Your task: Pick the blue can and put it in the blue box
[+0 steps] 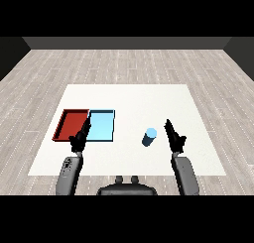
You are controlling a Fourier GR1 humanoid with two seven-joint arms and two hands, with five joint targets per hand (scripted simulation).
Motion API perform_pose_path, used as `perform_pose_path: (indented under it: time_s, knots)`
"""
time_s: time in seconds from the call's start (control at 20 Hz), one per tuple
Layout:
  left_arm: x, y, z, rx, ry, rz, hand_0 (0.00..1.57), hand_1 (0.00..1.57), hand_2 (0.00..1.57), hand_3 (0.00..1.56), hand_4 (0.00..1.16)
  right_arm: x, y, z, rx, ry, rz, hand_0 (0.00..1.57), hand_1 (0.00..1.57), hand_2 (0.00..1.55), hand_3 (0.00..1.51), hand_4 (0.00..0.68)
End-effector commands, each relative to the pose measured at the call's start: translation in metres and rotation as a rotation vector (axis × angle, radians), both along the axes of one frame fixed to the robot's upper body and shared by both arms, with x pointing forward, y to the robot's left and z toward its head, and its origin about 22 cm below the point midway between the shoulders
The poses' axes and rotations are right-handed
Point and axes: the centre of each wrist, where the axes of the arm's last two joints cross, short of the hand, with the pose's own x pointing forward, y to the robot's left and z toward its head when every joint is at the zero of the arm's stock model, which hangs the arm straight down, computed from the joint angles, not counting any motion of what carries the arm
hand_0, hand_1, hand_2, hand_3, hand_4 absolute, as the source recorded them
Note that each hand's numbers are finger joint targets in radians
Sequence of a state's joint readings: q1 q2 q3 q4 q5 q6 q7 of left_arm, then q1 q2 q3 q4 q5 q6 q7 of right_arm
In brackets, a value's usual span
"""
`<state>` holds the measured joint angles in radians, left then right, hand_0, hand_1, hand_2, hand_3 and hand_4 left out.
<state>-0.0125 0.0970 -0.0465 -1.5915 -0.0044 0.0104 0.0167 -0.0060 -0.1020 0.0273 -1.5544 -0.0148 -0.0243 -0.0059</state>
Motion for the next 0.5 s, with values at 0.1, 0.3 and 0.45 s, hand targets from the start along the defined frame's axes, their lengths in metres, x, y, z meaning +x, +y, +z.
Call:
perform_pose_path:
  time_s: [0.1,0.3,0.45]
  knots:
    - [0.003,0.010,0.003,-0.004,-0.014,0.024,0.00,0.00,0.00,0.00,0.00,-0.001,-0.028,0.009,-0.014,-0.027,-0.002,0.00,0.00,0.00,0.00,0.000]
    - [0.010,-0.002,0.035,-0.116,-0.369,-0.017,0.00,0.00,0.00,0.00,0.00,0.006,-0.021,0.035,0.141,-0.269,0.103,0.00,0.00,0.00,0.00,0.000]
    - [0.009,0.005,0.029,-0.122,-0.428,-0.033,0.00,0.00,0.00,0.00,0.00,0.000,-0.042,0.029,0.166,-0.286,0.124,0.00,0.00,0.00,0.00,0.000]
